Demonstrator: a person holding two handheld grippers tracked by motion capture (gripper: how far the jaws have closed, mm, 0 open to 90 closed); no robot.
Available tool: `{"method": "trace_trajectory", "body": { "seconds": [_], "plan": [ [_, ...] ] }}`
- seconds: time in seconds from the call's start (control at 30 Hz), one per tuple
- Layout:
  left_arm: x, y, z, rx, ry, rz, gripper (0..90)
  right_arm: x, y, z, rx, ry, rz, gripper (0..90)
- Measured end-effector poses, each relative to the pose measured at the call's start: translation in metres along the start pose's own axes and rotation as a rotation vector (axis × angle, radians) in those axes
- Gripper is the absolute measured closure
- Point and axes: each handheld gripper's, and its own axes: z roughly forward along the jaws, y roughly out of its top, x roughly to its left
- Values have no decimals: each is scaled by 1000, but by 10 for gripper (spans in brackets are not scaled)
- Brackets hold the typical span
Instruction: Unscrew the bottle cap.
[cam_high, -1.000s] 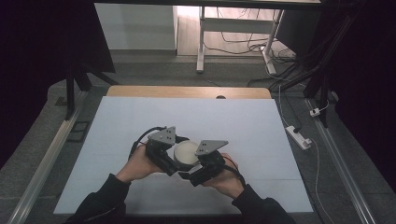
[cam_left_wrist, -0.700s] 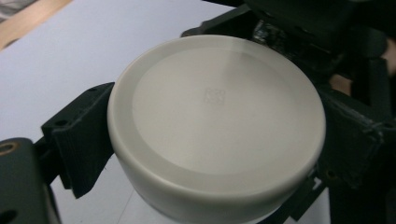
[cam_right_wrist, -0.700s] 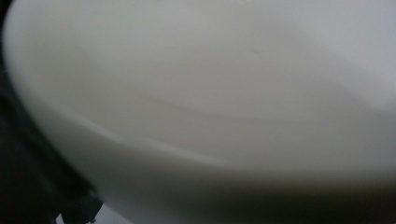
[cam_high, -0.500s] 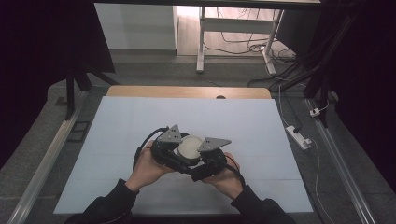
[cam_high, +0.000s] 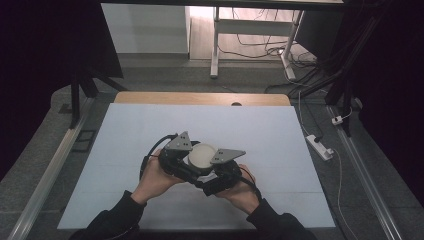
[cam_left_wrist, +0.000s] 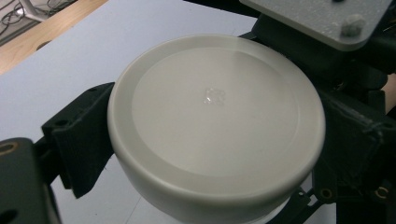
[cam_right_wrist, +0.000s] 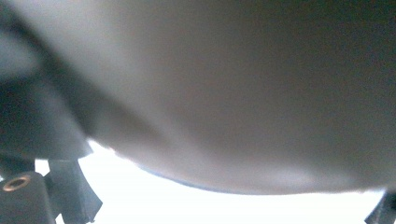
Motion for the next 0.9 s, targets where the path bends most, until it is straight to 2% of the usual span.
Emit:
{"method": "trace_trajectory", "body": {
  "seconds": [0.63, 0.9],
  "plan": [
    [7, 1, -11, -8, 21, -9, 77, 1, -4, -1, 14, 19, -2, 62],
    [15, 1, -17, -12, 37, -8, 77, 2, -5, -4, 14, 21, -1, 62]
  ]
}}
